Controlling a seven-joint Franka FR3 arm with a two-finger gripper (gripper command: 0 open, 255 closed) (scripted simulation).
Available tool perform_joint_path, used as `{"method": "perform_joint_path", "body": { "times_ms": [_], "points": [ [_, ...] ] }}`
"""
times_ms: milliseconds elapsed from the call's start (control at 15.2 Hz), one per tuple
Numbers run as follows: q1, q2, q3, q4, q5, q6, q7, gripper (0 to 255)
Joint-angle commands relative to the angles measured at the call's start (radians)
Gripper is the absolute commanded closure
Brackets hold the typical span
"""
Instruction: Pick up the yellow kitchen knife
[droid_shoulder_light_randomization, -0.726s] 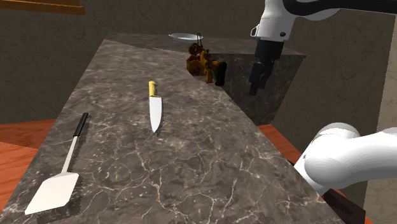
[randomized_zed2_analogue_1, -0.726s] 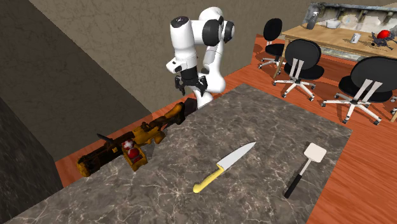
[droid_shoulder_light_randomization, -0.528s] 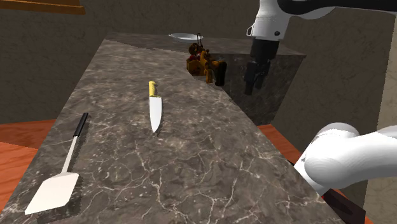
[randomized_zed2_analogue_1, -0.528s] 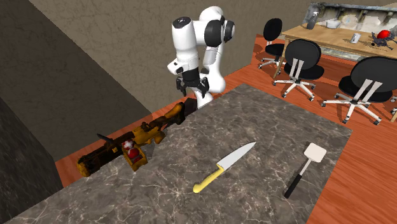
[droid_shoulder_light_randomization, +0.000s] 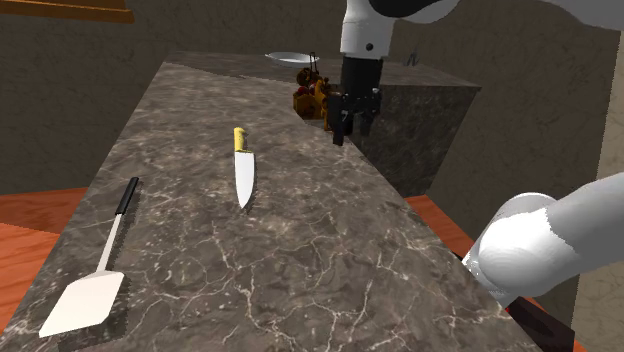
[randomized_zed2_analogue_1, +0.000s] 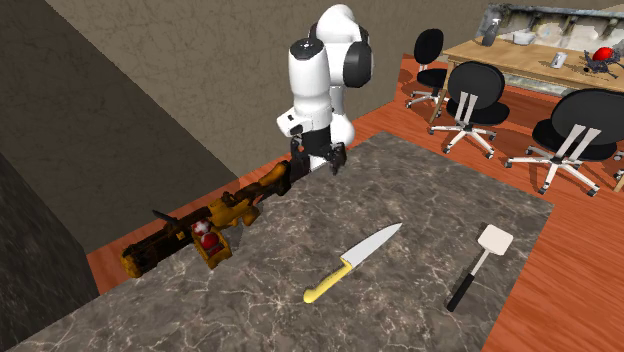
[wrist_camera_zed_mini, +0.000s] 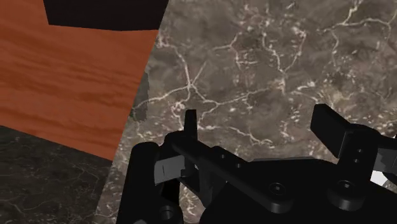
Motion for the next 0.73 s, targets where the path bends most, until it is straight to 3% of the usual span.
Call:
{"method": "perform_joint_path", "body": {
  "times_ms": [0,660],
  "points": [
    [-0.004,0.08,0.038,0.057,0.003,0.021,0.067,0],
    [0.002,0.504,0.176,0.444,-0.086,0.031,0.402,0]
  ]
}}
